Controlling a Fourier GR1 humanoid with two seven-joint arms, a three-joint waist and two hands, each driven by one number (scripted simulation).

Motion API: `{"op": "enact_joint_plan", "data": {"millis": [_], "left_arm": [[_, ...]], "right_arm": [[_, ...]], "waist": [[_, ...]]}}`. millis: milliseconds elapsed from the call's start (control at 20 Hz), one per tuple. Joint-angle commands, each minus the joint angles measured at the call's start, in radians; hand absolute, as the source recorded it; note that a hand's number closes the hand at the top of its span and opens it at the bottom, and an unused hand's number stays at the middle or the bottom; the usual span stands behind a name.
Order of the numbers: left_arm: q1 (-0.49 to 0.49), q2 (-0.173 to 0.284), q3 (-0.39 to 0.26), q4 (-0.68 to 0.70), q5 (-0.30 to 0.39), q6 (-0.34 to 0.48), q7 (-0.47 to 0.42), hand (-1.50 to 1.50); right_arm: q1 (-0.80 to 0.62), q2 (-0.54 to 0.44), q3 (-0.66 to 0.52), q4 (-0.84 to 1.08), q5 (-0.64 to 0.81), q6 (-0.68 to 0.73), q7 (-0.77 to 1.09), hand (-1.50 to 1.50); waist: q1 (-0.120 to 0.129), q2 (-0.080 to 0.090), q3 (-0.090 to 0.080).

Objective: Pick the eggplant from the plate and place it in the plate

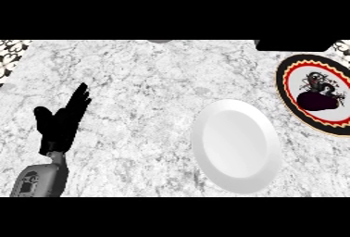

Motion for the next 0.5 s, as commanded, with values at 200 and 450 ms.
{"op": "enact_joint_plan", "data": {"millis": [200,450], "left_arm": [[-0.012,0.000,0.004,-0.007,0.003,0.001,0.004,0.00],[-0.022,0.008,0.013,0.003,0.013,-0.011,0.004,0.00]], "right_arm": [[0.058,-0.055,-0.023,-0.002,-0.055,0.192,-0.152,-1.50],[0.130,-0.051,0.004,-0.021,-0.050,0.179,-0.192,-1.50]], "waist": [[0.011,0.008,0.003],[0.006,0.008,0.004]]}}
